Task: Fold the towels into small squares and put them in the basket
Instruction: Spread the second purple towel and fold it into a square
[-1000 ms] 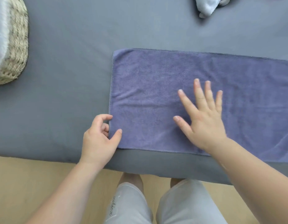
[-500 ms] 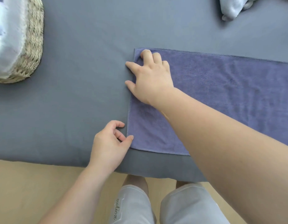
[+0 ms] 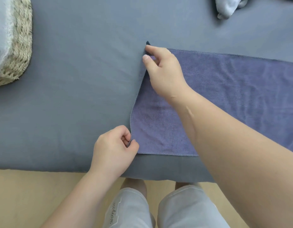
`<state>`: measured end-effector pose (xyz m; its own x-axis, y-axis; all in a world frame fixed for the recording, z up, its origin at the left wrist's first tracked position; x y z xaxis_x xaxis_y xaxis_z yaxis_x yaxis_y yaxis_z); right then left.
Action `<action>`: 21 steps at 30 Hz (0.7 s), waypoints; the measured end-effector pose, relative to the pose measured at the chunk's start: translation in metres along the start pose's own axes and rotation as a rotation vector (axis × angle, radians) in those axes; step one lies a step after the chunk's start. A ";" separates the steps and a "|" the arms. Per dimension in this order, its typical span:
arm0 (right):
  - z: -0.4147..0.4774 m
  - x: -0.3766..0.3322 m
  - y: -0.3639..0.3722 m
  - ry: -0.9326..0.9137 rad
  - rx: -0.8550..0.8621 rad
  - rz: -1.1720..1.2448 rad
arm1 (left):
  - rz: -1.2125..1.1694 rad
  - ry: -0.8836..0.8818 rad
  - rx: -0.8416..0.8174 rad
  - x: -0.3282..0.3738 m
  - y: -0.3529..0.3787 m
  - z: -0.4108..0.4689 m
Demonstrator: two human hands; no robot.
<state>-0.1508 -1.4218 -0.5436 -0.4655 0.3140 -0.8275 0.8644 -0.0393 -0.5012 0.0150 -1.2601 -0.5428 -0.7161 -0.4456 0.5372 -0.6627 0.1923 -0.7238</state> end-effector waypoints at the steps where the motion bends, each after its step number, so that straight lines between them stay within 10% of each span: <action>1: -0.001 0.004 -0.008 0.053 0.017 0.084 | 0.004 0.014 -0.017 0.007 0.001 -0.002; 21: -0.001 0.102 -0.230 0.280 0.139 0.638 | -0.165 0.339 -0.327 0.212 0.147 -0.083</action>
<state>-0.3973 -1.3803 -0.5122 0.2064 0.4206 -0.8835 0.9113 -0.4114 0.0170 -0.2524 -1.2542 -0.4994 -0.5908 -0.1944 0.7830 -0.7685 0.4312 -0.4728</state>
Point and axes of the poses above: each hand's wrist, its own z-axis towards the middle knuckle, its own y-axis out of the palm, x = y × z, the point moved 6 cm from there along z, towards the middle knuckle, and after that the axes turned 10 degrees about x, right-handed, at the moved point
